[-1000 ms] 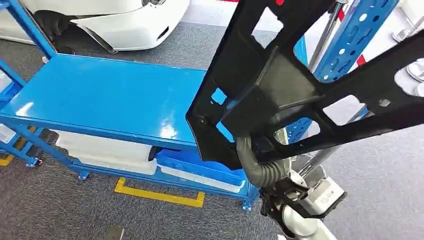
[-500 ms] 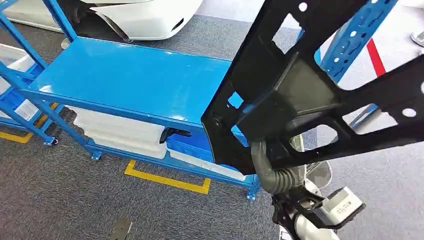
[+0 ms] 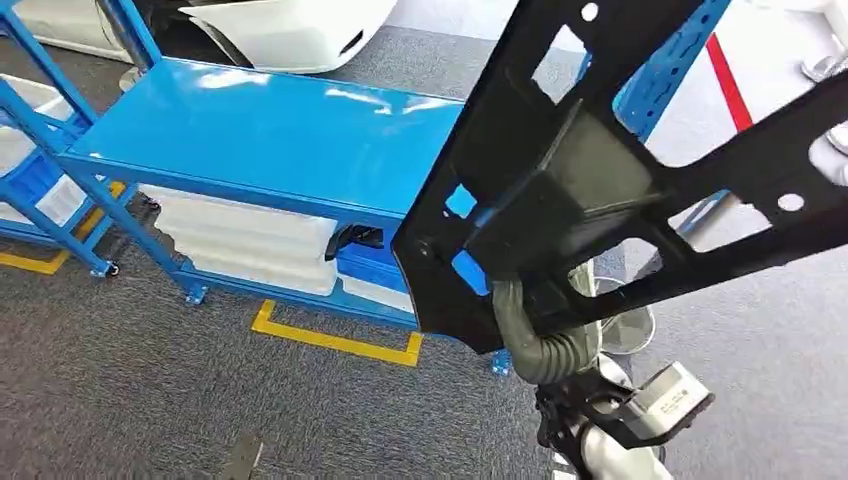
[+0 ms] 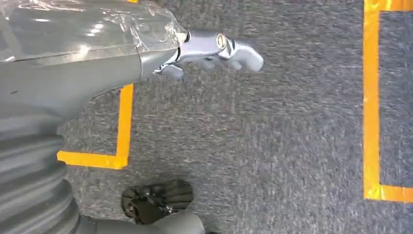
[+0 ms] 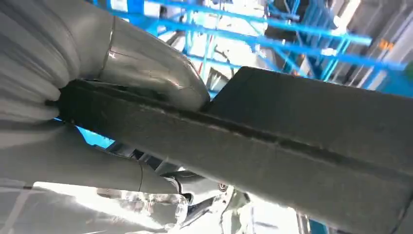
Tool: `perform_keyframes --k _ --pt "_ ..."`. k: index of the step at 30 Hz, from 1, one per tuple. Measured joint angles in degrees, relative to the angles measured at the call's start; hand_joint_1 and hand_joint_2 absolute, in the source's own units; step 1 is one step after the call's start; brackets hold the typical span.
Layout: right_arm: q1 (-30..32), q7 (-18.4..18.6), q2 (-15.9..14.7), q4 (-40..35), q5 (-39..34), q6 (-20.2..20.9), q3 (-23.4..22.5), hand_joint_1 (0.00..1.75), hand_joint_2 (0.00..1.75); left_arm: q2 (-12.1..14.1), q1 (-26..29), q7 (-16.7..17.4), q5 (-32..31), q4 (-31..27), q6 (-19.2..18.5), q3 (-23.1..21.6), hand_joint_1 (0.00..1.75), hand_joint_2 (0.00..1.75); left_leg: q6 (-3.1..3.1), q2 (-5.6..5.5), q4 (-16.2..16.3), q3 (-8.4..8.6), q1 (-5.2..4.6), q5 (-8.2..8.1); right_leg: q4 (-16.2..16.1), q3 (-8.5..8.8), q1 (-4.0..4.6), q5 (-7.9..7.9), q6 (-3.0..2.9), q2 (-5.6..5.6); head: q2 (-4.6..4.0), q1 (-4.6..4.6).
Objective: Take the parts from the cabinet and place them on the table.
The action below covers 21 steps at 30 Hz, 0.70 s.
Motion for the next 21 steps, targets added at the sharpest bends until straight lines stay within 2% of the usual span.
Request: perform_keyframes --k 1,2,3,4,5,6,7,8,9,10,11,12,13,14,15,16,17,18,19,20,21 --pt "0.08 0.00 -0.04 -0.02 0.00 0.04 -0.02 1.75 1.75 0.00 -0.11 0.00 -0.04 -0.04 0.00 0.15 0.00 1.75 0.59 0.42 -0.26 -0.77 0.18 0.76 0.77 -0.55 -0.41 -1.25 0.28 0.39 0.00 0.18" --pt "0.09 0.04 -0.04 -0.04 -0.02 0.07 -0.02 1.75 1.75 0.00 -0.17 0.00 -0.04 -0.07 0.00 0.26 0.00 1.75 0.99 0.37 -0.27 -1.37 0.07 1.40 2.34 -1.16 -0.29 -3.93 0.34 0.40 0.02 0.42" --pt "0.08 0.04 -0.07 -0.04 -0.07 0.07 -0.02 1.75 1.75 0.02 -0.22 0.00 -0.11 -0.07 0.07 0.44 0.00 1.75 1.47 0.41 -0.30 -2.41 -0.07 2.14 6.61 -2.35 -0.28 -8.38 0.45 0.45 0.02 1.23" --pt "0.13 0.04 -0.09 -0.04 -0.24 0.09 -0.02 1.75 1.75 0.02 -0.17 -0.02 -0.34 -0.07 0.09 0.52 0.00 1.75 1.57 0.42 -0.29 -3.27 -0.28 2.80 10.86 -3.24 -0.29 -11.63 0.45 0.45 0.02 1.73" --pt "0.18 0.15 -0.11 -0.04 -0.39 0.09 -0.02 1.75 1.75 0.02 -0.13 -0.02 -0.70 -0.07 0.09 0.63 0.00 1.75 1.64 0.42 -0.26 -4.11 -0.49 3.42 14.60 -3.86 -0.28 -13.46 0.37 0.45 0.02 2.23" --pt "0.25 0.20 -0.11 -0.04 -0.46 0.09 -0.02 1.75 1.75 0.02 -0.09 0.00 -1.00 -0.07 0.09 0.76 0.00 1.75 1.73 0.42 -0.24 -5.03 -0.68 4.07 17.18 -3.86 -0.26 -13.34 0.22 0.45 0.02 2.62" --pt "0.31 0.24 -0.11 -0.04 -0.48 0.09 -0.02 1.75 1.75 0.02 -0.10 0.00 -1.33 -0.07 0.09 0.81 0.00 1.75 1.73 0.44 -0.18 -5.60 -0.87 4.75 17.45 -3.01 -0.18 -11.72 -0.04 0.47 0.00 2.97" --pt "0.35 0.28 -0.11 -0.04 -0.50 0.09 -0.02 1.75 1.75 0.02 -0.13 0.00 -1.49 -0.07 0.11 0.85 0.00 1.75 1.73 0.44 -0.12 -6.46 -1.04 5.44 15.51 -1.09 0.04 -9.38 -0.49 0.50 0.02 3.22" --pt "0.42 0.31 -0.11 -0.04 -0.55 0.09 -0.02 1.75 1.75 0.02 -0.11 0.00 -1.68 -0.07 0.15 0.87 0.00 1.75 1.69 0.40 -0.12 -7.23 -1.12 6.03 11.55 1.95 0.39 -7.25 -1.05 0.51 0.02 3.48" --pt "0.42 0.31 -0.11 -0.04 -0.55 0.09 -0.02 1.75 1.75 0.02 -0.11 0.02 -1.90 -0.07 0.20 0.90 0.00 1.75 1.61 0.36 -0.11 -7.65 -1.12 6.47 7.20 5.09 0.85 -6.47 -1.63 0.59 0.02 3.52" --pt "0.40 0.31 -0.11 -0.09 -0.55 0.09 -0.02 1.75 1.75 0.02 -0.10 0.13 -2.08 -0.11 0.22 0.92 0.00 1.75 1.42 0.35 -0.10 -7.95 -1.13 6.96 1.02 8.99 1.42 -8.18 -2.55 0.75 0.02 3.63" --pt "0.41 0.28 -0.09 -0.11 -0.55 0.07 -0.02 1.75 1.75 0.02 -0.13 0.22 -2.43 -0.17 0.26 1.03 0.00 1.75 1.09 0.31 -0.09 -7.97 -1.11 7.54 -2.77 11.05 1.42 -9.24 -2.70 0.76 0.00 3.56" --pt "0.46 0.31 -0.11 -0.13 -0.52 0.04 -0.02 1.75 1.75 0.02 -0.14 0.26 -2.67 -0.17 0.24 1.20 0.00 1.75 0.75 0.31 -0.48 -7.97 -0.83 8.11 -2.98 11.13 1.76 -9.22 -2.66 0.81 0.02 3.50" --pt "0.45 0.28 -0.09 -0.13 -0.52 0.04 -0.02 1.75 1.75 0.02 -0.16 0.37 -2.89 -0.17 0.26 1.33 0.00 1.75 0.40 0.30 -0.76 -7.99 -0.58 8.65 -2.93 10.81 2.00 -8.67 -2.96 0.82 0.02 3.61" --pt "0.51 0.28 -0.09 -0.13 -0.50 0.04 -0.02 1.75 1.75 0.02 -0.11 0.57 -3.17 -0.17 0.26 1.49 0.00 1.75 0.06 0.18 -1.22 -8.02 -0.56 9.39 -3.34 10.64 2.12 -7.94 -3.22 0.77 0.02 4.20" --pt "0.66 0.31 -0.05 -0.13 -0.50 0.04 -0.02 1.75 1.75 0.04 -0.12 0.59 -3.28 -0.17 0.24 1.64 0.00 1.75 -0.03 0.01 -0.36 -8.58 -0.75 8.88 -4.88 10.59 1.02 -6.64 -3.47 0.45 0.00 4.53" --pt "0.73 0.35 -0.04 -0.13 -0.44 0.04 -0.04 1.75 1.75 0.04 -0.07 0.72 -3.69 -0.17 0.22 1.77 0.00 1.75 -0.33 0.15 0.86 -9.35 -0.76 6.36 -4.93 9.97 1.26 -5.83 -3.34 0.27 0.02 4.03" --pt "0.75 0.33 0.00 -0.13 -0.35 0.04 -0.04 1.75 1.75 0.04 -0.06 0.77 -4.02 -0.20 0.20 1.84 0.00 1.75 -0.66 0.13 4.06 -10.24 -0.67 2.55 -4.91 9.23 1.20 -5.22 -3.91 0.15 0.02 3.45" --pt "0.90 0.35 0.07 -0.13 -0.20 0.02 -0.04 1.75 1.75 0.04 -0.08 0.94 -4.39 -0.20 0.15 1.92 0.00 1.75 -0.93 0.17 8.06 -11.12 -0.51 -0.72 -4.74 8.47 1.26 -4.75 -3.80 0.08 0.00 3.32" --pt "1.12 0.35 0.11 -0.13 0.00 -0.02 -0.04 1.75 1.75 0.04 -0.08 1.05 -4.61 -0.20 0.07 2.03 0.00 1.75 -1.21 0.19 12.30 -11.83 -0.39 -3.02 -4.45 7.63 1.25 -4.28 -3.79 0.01 0.02 3.24" --pt "1.34 0.35 0.11 -0.13 0.13 -0.04 -0.04 1.75 1.75 0.04 -0.08 1.18 -4.92 -0.20 0.02 2.14 0.00 1.75 -1.55 0.20 15.23 -11.97 -0.26 -3.52 -4.12 6.74 1.16 -3.87 -3.65 -0.10 0.00 3.13"
